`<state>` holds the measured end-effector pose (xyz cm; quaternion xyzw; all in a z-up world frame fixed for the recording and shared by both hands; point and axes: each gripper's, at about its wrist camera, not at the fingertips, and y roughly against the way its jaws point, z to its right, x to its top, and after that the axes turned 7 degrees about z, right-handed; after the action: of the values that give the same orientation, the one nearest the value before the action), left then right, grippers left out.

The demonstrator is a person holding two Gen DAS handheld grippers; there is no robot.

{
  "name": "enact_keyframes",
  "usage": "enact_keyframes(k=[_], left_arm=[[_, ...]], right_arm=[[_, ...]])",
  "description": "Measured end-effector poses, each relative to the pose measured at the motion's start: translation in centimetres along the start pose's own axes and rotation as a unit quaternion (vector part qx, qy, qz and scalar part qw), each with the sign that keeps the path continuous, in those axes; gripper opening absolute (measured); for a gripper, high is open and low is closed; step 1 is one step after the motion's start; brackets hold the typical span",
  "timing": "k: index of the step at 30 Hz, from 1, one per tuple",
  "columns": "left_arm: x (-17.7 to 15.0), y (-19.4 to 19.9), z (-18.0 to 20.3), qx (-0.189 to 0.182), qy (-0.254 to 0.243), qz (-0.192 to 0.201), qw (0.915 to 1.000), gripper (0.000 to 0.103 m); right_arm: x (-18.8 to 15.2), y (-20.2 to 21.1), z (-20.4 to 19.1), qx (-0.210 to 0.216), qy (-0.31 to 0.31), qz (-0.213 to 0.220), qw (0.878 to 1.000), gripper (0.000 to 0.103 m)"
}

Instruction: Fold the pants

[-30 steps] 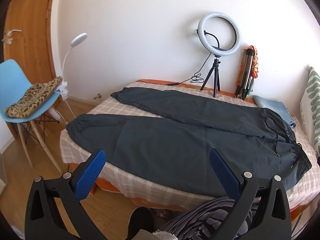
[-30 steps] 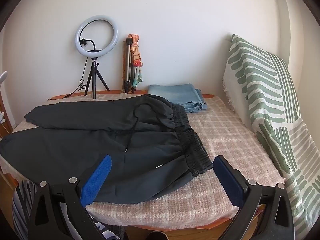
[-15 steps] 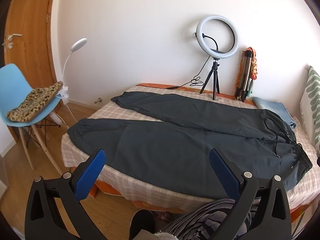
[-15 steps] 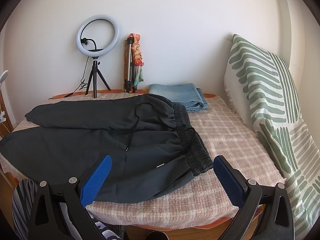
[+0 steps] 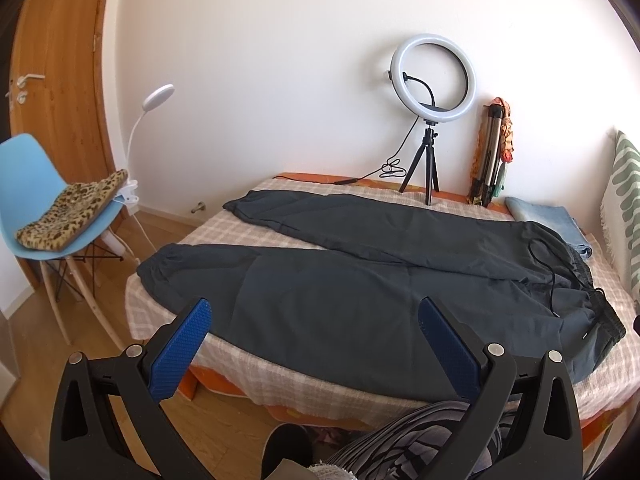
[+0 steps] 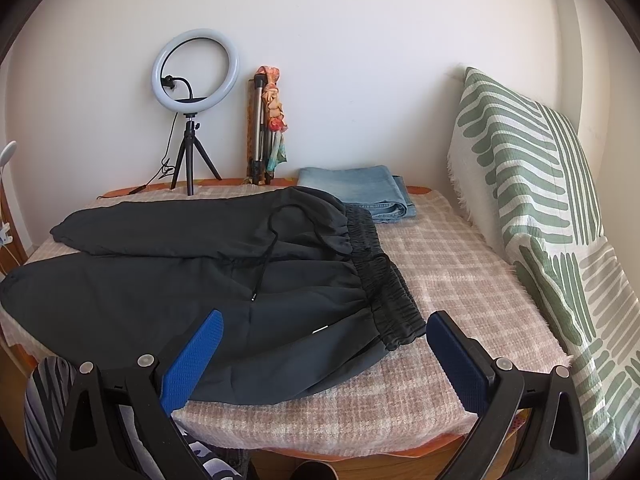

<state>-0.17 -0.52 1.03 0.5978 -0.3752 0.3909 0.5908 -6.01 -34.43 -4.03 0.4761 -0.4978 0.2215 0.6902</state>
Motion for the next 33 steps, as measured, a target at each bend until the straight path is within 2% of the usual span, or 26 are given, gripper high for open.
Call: enact_keyframes(k=[33], left_arm=[[-0.16, -0.07, 0.04, -0.002, -0.002, -0.001, 1.0, 0.103]], right_arm=[[-0.34, -0.04, -0.52, 0.003, 0.002, -0.002, 1.0, 0.103]])
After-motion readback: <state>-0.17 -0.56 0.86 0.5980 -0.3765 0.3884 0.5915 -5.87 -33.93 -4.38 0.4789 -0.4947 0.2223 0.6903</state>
